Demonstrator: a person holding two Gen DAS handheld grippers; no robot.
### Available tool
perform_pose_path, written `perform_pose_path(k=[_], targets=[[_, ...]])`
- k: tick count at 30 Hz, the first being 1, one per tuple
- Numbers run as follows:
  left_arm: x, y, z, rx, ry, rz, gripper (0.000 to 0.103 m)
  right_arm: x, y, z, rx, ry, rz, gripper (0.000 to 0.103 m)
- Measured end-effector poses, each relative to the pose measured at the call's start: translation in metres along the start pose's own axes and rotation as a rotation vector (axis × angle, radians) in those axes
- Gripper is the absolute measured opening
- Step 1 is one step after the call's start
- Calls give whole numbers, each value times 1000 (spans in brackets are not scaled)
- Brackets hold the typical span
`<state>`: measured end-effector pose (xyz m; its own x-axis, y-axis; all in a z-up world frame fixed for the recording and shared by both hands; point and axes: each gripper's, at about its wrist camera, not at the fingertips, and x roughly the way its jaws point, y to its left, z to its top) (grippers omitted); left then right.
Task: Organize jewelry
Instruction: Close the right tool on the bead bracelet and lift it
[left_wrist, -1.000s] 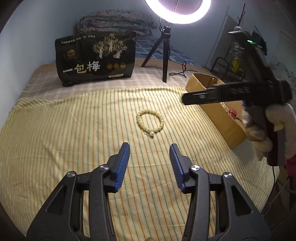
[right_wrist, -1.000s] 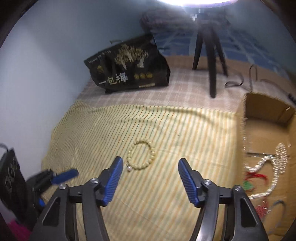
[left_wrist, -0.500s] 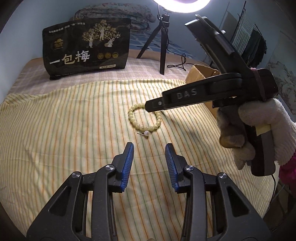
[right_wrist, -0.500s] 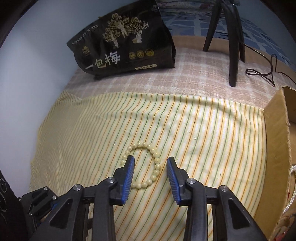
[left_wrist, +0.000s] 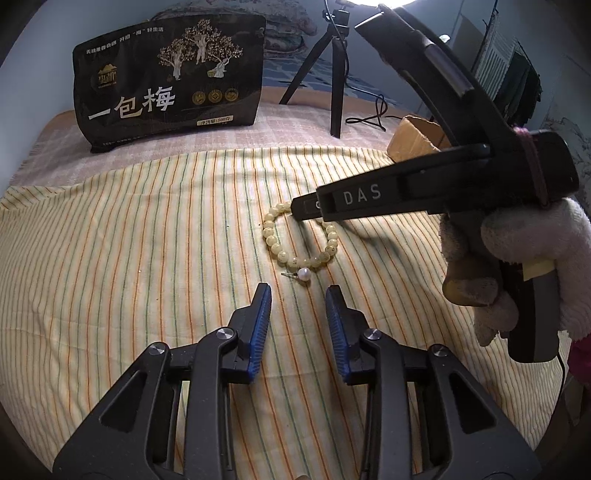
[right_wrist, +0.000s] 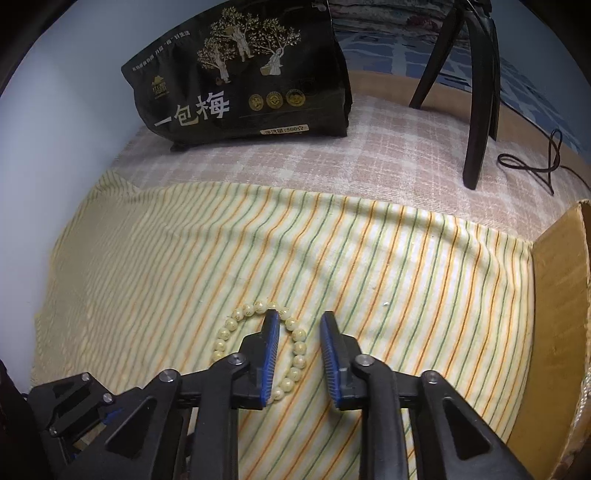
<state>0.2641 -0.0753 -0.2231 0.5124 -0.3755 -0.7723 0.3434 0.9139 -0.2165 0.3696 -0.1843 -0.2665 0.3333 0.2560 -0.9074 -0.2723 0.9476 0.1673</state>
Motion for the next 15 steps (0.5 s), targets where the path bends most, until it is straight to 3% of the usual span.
perform_pose_path(k=[5, 12, 15], targets=[[4, -2, 4, 11, 5, 5, 31, 2, 1, 0, -27, -13, -40, 6], [16, -7, 12, 34, 9, 35, 31, 0, -4, -4, -16, -23, -28, 6], [22, -8, 15, 42, 10, 51, 26, 0, -7, -5, -14, -25, -28, 6]])
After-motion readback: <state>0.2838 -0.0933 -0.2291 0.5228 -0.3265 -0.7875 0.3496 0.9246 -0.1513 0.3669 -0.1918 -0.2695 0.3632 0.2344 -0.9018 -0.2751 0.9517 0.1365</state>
